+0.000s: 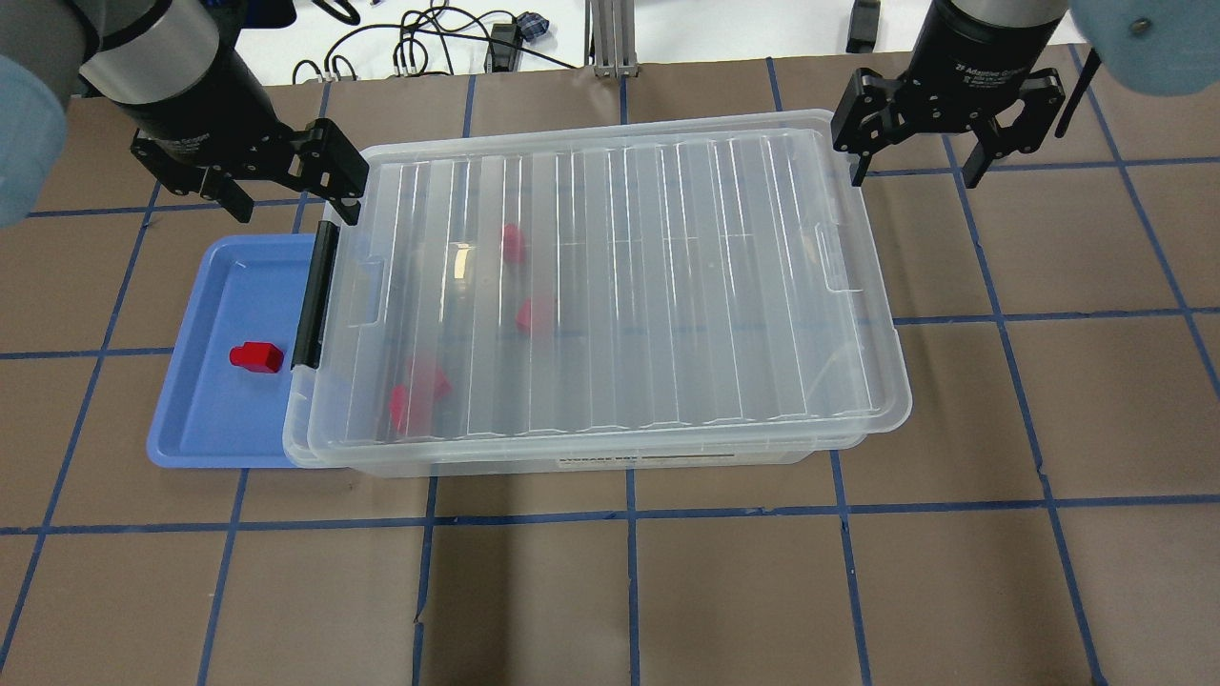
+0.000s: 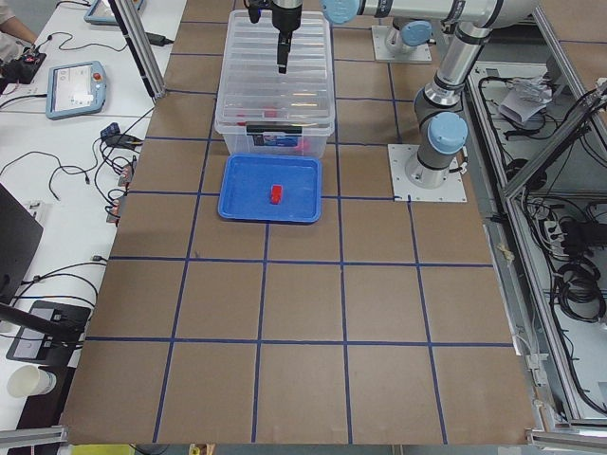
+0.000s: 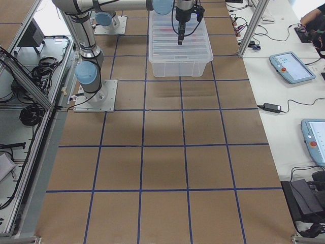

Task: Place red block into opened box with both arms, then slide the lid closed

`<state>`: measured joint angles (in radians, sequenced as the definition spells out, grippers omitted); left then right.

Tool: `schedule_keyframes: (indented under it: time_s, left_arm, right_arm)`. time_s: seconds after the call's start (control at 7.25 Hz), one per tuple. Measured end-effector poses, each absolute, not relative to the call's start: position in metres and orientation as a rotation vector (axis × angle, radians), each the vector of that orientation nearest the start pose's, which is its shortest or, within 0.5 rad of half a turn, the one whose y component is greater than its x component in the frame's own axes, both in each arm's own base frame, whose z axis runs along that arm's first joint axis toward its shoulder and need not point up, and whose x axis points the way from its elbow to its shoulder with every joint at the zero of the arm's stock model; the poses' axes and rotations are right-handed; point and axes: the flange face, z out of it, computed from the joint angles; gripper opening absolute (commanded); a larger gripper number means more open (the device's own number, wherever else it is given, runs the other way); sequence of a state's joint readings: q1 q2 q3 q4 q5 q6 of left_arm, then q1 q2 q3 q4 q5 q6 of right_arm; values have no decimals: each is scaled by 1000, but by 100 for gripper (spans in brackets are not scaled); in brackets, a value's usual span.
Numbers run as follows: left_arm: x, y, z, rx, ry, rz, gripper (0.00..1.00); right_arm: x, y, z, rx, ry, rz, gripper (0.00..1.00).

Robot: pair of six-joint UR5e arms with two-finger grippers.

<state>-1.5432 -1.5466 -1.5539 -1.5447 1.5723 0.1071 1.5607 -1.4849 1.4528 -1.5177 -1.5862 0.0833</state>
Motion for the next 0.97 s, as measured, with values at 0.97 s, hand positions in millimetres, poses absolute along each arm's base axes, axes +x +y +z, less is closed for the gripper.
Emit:
schedule_keyframes:
  time_s: [0.97]
  left_arm:
    - [-80, -515, 503, -6, 3131, -124, 100]
  right_arm:
    - [111, -554, 453, 121, 3160, 137, 100]
